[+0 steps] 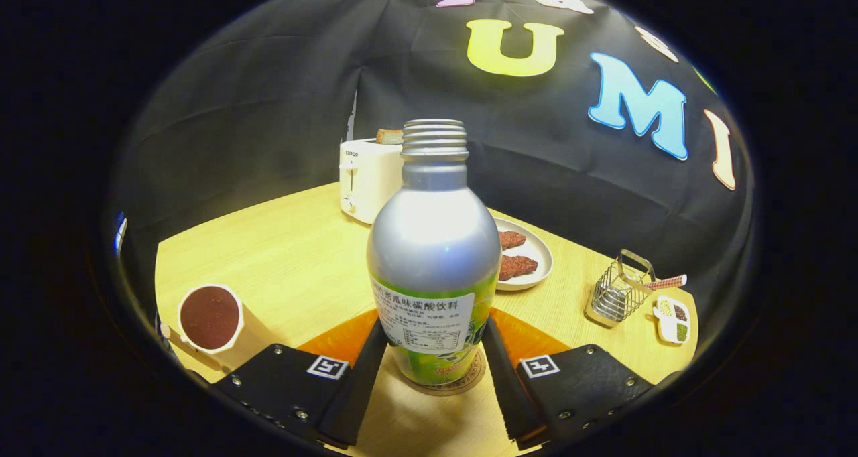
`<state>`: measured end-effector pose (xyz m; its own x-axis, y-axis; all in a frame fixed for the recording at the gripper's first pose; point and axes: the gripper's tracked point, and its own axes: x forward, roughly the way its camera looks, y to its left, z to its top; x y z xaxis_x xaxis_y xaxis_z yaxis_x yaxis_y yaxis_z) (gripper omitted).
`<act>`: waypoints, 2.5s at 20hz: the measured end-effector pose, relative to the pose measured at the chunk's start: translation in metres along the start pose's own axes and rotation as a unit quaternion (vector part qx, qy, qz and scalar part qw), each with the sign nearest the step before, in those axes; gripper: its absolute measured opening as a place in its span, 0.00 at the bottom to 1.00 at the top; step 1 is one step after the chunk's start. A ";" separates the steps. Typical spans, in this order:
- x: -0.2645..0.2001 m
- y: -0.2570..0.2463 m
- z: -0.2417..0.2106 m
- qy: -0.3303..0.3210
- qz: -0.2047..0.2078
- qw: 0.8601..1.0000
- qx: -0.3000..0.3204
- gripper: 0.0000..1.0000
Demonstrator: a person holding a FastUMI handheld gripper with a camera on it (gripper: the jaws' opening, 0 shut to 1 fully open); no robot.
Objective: Take the bottle from table, then pour the juice into the cup, finally place the bottle on the coaster
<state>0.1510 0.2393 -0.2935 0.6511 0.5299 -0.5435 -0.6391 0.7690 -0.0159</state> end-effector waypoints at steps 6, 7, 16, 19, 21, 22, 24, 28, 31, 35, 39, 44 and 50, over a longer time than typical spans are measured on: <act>0.011 -0.002 -0.004 -0.004 -0.007 1.000 0.017 0.79; 0.011 -0.003 -0.005 -0.005 -0.009 1.000 0.017 0.80; 0.017 -0.009 -0.025 0.004 -0.022 0.998 0.054 0.81; 0.017 -0.010 -0.026 0.007 -0.024 0.998 0.064 0.81; 0.016 -0.007 -0.029 0.015 -0.022 0.997 0.069 0.86; 0.015 -0.008 -0.029 0.016 -0.027 0.997 0.068 0.93; 0.013 -0.009 -0.025 0.014 -0.033 0.997 0.071 1.00; 0.000 -0.013 -0.018 0.013 -0.046 0.994 0.101 0.99; -0.019 -0.014 -0.014 0.016 -0.047 0.992 0.120 1.00; -0.060 -0.018 0.006 -0.011 -0.059 0.990 0.131 1.00; -0.108 -0.021 0.024 -0.039 -0.073 0.987 0.140 0.99; -0.166 -0.028 0.040 -0.070 -0.099 0.982 0.143 0.99; -0.223 -0.038 0.047 -0.094 -0.123 0.977 0.149 0.99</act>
<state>0.0493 0.1082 -0.1320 0.8516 0.3511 -0.3891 -0.3245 0.9363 0.1347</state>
